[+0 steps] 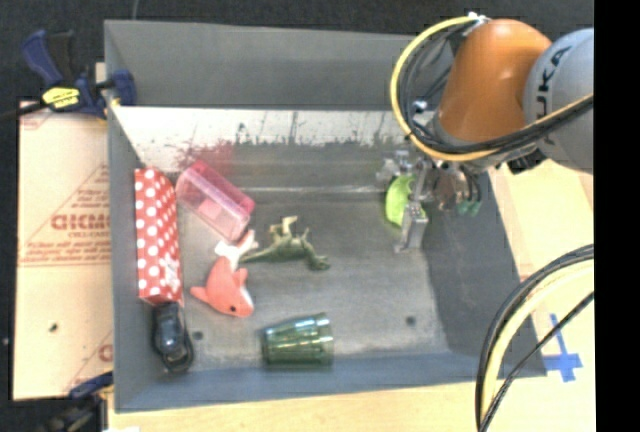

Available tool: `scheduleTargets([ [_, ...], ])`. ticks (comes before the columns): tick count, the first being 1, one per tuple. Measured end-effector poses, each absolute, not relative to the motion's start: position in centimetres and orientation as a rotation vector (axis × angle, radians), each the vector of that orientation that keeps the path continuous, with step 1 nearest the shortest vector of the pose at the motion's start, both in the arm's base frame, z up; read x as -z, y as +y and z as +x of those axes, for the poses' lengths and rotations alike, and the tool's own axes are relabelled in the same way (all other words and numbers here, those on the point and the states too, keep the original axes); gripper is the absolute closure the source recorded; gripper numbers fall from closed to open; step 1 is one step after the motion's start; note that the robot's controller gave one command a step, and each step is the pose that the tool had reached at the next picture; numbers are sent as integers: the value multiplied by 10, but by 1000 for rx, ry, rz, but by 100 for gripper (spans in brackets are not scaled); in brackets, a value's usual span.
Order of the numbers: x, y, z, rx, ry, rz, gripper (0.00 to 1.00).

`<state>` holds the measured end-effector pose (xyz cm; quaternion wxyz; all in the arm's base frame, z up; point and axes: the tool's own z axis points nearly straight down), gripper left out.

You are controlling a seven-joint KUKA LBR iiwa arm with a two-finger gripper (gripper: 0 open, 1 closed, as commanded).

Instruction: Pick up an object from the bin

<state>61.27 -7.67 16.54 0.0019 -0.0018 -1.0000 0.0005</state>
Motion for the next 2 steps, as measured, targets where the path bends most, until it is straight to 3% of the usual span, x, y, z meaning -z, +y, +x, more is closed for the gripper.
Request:
scheduleTargets([
  [1, -170, -77, 615, -3, -3146, -2, 0],
  [2, -70, -151, 645, -6, -3145, 102, 0],
])
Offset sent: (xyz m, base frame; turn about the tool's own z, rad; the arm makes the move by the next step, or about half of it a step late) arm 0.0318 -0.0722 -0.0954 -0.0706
